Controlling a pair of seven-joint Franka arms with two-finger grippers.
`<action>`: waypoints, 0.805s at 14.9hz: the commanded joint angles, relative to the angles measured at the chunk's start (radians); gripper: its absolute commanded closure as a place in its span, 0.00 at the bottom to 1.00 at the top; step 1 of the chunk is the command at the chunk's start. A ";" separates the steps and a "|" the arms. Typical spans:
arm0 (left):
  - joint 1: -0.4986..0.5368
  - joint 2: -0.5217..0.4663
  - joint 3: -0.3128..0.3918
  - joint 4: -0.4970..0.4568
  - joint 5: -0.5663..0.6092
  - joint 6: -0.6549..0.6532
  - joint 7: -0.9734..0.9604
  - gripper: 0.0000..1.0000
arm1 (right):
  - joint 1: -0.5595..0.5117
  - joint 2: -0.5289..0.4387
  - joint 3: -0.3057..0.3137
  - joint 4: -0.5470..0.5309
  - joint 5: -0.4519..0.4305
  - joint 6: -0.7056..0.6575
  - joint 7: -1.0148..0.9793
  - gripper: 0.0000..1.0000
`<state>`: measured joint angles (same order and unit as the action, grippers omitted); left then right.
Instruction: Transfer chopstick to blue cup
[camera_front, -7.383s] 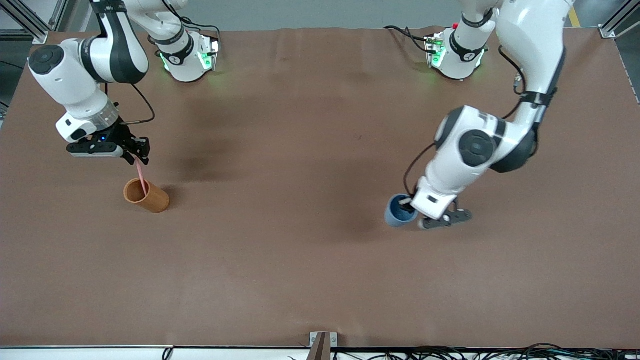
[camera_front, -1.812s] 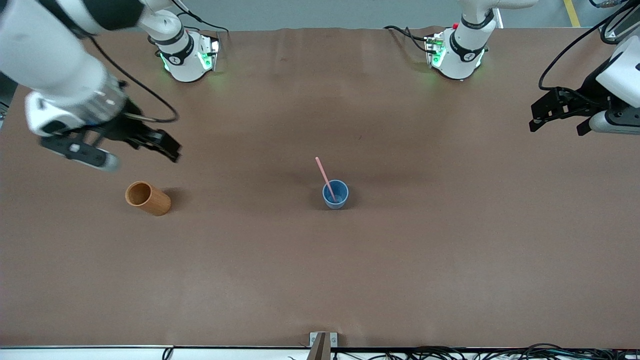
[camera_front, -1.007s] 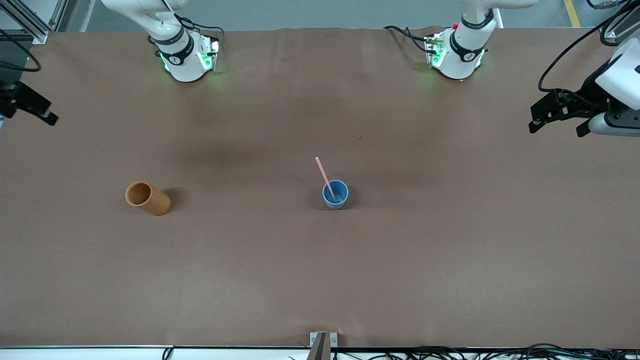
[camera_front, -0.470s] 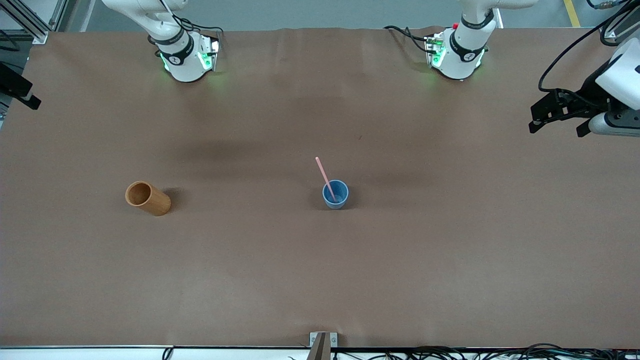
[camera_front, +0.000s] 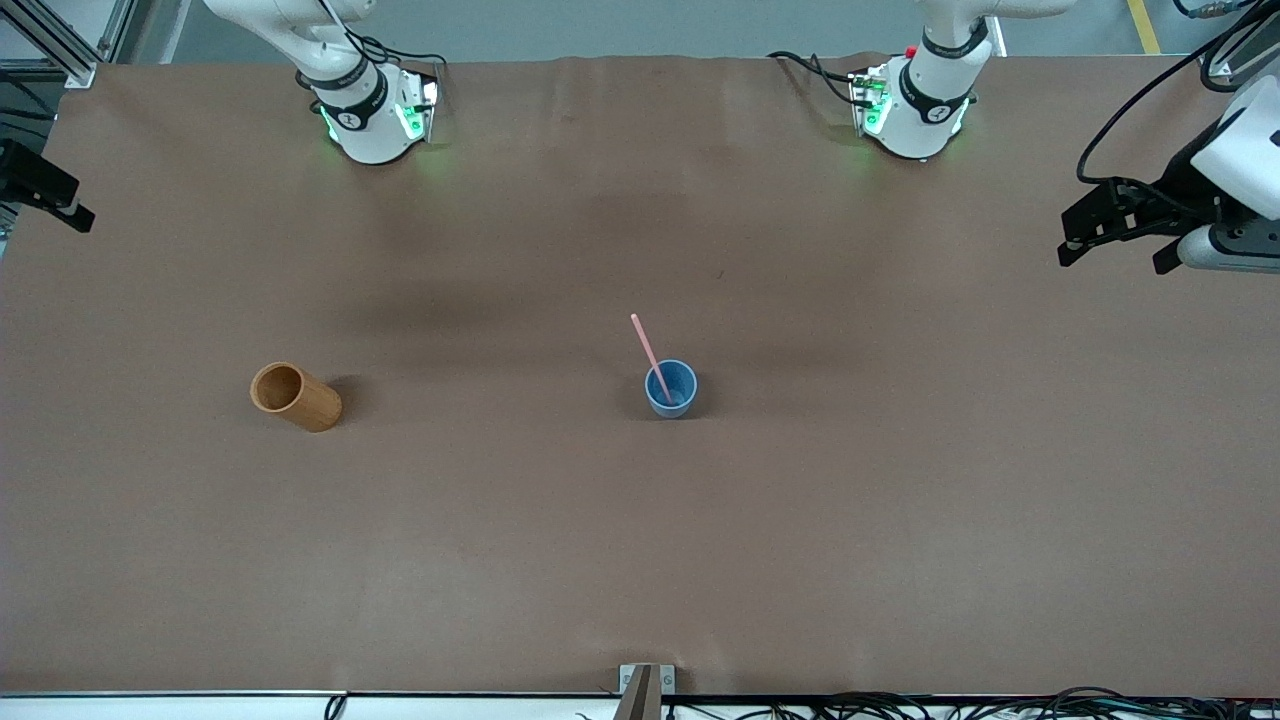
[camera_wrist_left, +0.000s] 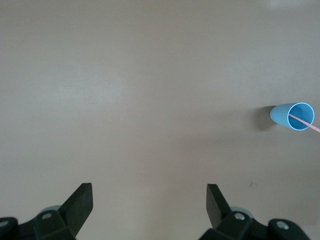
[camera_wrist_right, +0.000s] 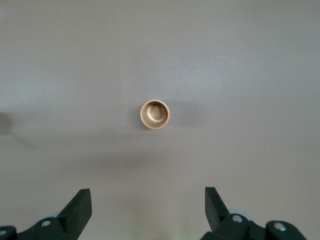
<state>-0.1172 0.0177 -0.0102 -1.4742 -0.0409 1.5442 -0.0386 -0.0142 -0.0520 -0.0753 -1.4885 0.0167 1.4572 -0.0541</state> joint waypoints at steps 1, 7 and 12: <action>0.004 0.013 -0.002 0.029 -0.008 -0.010 0.006 0.00 | -0.006 0.021 0.008 0.025 0.006 0.003 -0.018 0.00; 0.004 0.013 -0.002 0.029 -0.008 -0.010 0.011 0.00 | -0.006 0.020 0.009 -0.007 0.029 0.038 -0.024 0.00; 0.004 0.013 -0.002 0.029 -0.008 -0.010 0.011 0.00 | -0.004 0.020 0.009 -0.009 0.029 0.034 -0.026 0.00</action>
<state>-0.1171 0.0177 -0.0102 -1.4741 -0.0409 1.5442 -0.0380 -0.0134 -0.0221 -0.0711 -1.4859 0.0311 1.4875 -0.0686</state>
